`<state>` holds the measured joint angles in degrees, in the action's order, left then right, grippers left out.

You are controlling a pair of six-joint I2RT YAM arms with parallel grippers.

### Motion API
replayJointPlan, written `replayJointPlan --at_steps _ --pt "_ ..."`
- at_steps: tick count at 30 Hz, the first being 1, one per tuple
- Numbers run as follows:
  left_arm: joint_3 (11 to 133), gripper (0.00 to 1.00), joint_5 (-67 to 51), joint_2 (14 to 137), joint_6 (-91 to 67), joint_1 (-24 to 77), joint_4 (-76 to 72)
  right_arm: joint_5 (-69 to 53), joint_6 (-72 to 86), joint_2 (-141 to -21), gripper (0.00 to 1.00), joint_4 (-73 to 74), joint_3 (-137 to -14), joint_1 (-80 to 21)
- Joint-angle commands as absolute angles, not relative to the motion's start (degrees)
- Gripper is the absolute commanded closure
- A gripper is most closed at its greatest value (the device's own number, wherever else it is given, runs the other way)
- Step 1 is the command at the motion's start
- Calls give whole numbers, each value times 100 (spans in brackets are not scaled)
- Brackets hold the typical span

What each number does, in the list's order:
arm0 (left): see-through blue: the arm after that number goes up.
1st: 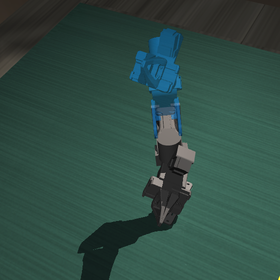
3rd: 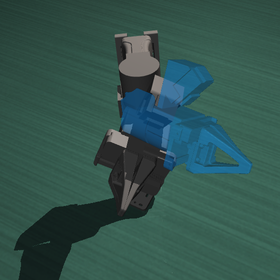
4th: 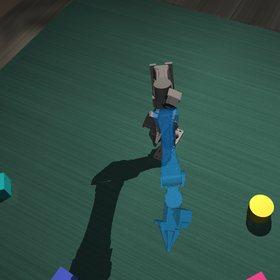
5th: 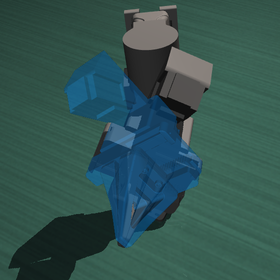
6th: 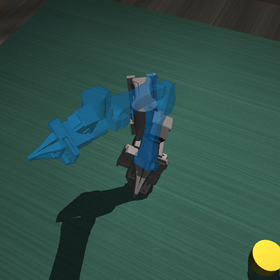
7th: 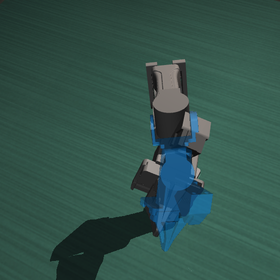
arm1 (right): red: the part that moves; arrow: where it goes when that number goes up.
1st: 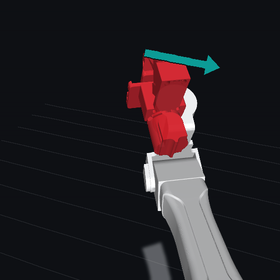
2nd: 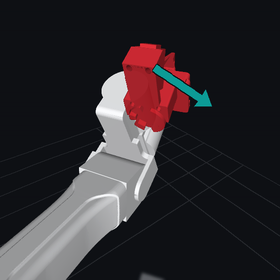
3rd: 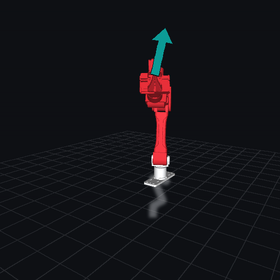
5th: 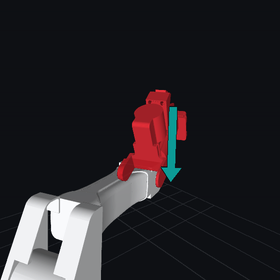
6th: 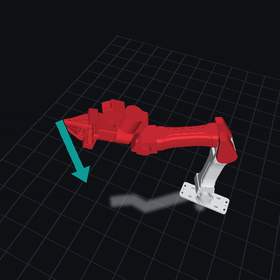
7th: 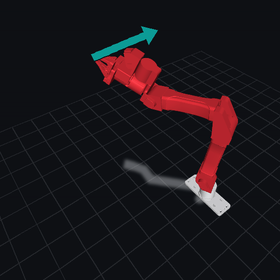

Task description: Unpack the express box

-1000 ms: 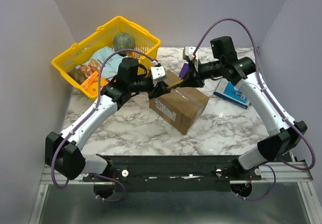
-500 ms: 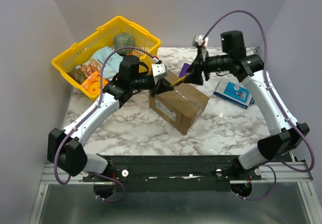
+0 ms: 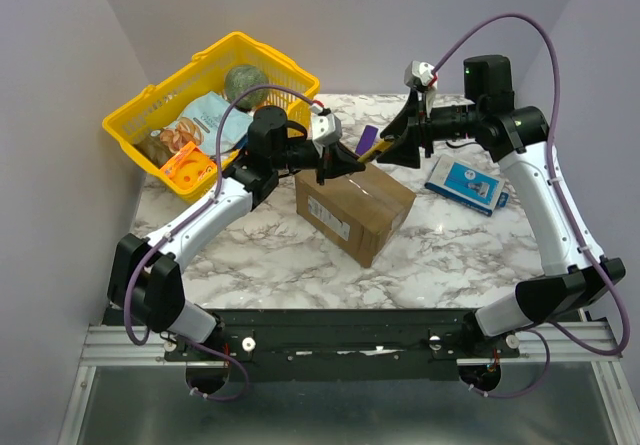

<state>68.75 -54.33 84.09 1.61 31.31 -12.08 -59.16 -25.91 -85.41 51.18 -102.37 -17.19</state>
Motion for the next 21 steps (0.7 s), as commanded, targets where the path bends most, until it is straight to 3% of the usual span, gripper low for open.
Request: replayJointPlan --at_steps 1,21 --pt "7145 100 -5643 8508 26 3190 -1520 -6073 -2856 -8666 34 5405 -10362 -1784" --pt "7392 100 -5607 8824 -281 3322 -1766 -5757 -3041 -8710 59 5414 -10151 -1986"
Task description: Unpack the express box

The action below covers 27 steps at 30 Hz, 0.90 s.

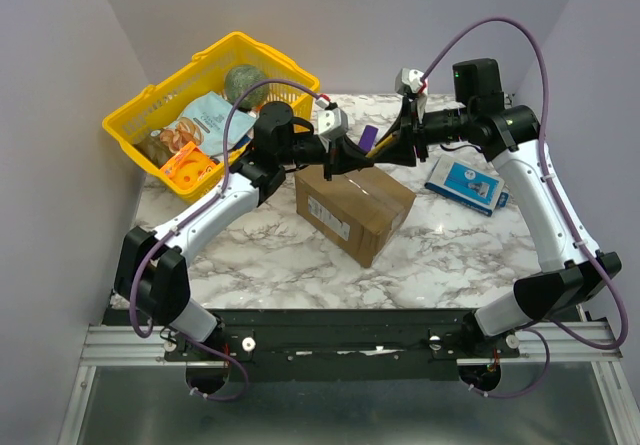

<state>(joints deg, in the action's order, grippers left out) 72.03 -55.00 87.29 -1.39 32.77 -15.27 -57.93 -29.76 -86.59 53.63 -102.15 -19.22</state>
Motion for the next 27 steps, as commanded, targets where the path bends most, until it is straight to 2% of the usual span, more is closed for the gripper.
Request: replayJointPlan --at_steps 1,10,13,14,15,16,17,19,20,22,24,26,27 --pt "7392 100 -5607 8833 -307 3322 -1793 -5757 -3041 -8710 60 5414 -10151 -1986" --pt "7400 100 -5599 8851 -334 3322 -1854 -5643 -3059 -8763 67 5379 -10134 -1995" --pt "7409 100 -5599 8851 -334 3322 -1872 -5433 -3041 -8780 79 5318 -10125 -2056" --pt "7409 100 -5581 8851 -334 3322 -1855 -5362 -3085 -8780 90 5309 -10108 -2074" --pt "7418 100 -5564 8842 -264 3322 -1820 -5144 -3050 -8772 97 5230 -10073 -2083" --pt "7427 100 -5503 8842 -194 3322 -1741 -4881 -2902 -8763 99 5055 -10037 -2092" --pt "7488 85 -5197 8798 -124 3322 -1436 -4530 -2300 -8702 100 4810 -9976 -2083" --pt "7541 63 -4705 8719 -27 3270 -1092 -3422 -2005 -8640 100 4369 -9958 -2083" --pt "7602 49 -3841 8640 165 3252 -637 -3114 -1804 -8535 100 4264 -9949 -2083" --pt "7646 41 -2905 8544 342 3199 -222 -2209 -1478 -8385 99 3711 -9731 -2083" --pt "7594 38 -1853 8385 483 3164 262 -1960 -1292 -8245 100 3394 -9633 -2083" --pt "7524 37 -1495 8306 458 3042 665 -2458 -1771 -8270 100 3550 -9798 -2083" --pt "7480 37 -1477 8280 396 2945 755 -3079 -1967 -8401 100 3881 -9861 -2092"
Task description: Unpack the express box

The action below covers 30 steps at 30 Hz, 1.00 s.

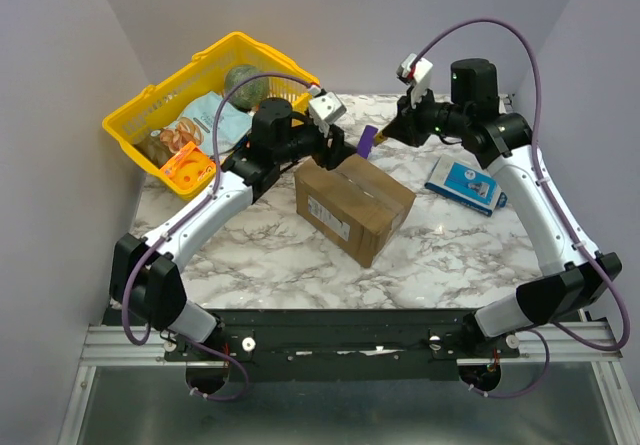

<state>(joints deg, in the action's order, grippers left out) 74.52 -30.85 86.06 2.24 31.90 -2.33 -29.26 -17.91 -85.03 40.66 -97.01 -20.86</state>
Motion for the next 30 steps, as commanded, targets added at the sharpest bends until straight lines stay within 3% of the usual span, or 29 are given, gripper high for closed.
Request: replayJointPlan --at_steps 1,5,15,20,21,25,30 --pt "7427 37 -1381 8253 309 2814 825 -3041 -2012 -8481 100 3946 -9905 -2153" --pt "7129 39 -993 8191 -191 2567 1045 -2408 -1242 -8841 100 3929 -10160 -2355" --pt "6478 39 -1547 8218 -1203 2198 677 -1996 -167 -8973 99 2585 -9729 -2583" --pt "6250 39 -1977 8297 -1748 1995 309 -2608 130 -9237 100 2373 -9861 -2698" --pt "6232 39 -2143 8314 -1819 1969 255 -3019 80 -9298 100 2373 -9887 -2716" --pt "6161 40 -2590 8358 -2074 1916 27 -1805 -351 -9378 100 2435 -9941 -3207" --pt "6065 41 -3137 8420 -2346 1916 -474 -1863 -536 -9518 100 2399 -9896 -3278"
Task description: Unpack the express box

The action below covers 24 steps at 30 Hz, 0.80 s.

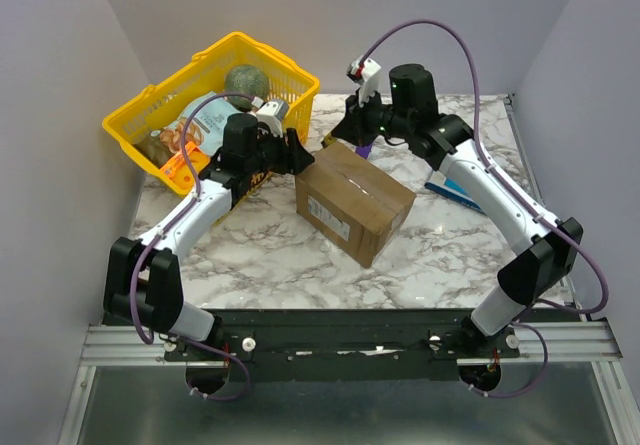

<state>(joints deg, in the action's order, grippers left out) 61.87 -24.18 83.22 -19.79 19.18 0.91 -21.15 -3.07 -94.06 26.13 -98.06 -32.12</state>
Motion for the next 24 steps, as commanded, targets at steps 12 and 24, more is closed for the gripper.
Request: replayJointPlan --at_steps 12,24 --pt "5836 44 -2733 8473 -2259 1907 -281 -1687 -721 -9791 100 2171 -9817 -3445" --pt "5836 45 -2716 8561 -2259 1907 -272 -1661 -747 -9923 100 1969 -9668 -3568"
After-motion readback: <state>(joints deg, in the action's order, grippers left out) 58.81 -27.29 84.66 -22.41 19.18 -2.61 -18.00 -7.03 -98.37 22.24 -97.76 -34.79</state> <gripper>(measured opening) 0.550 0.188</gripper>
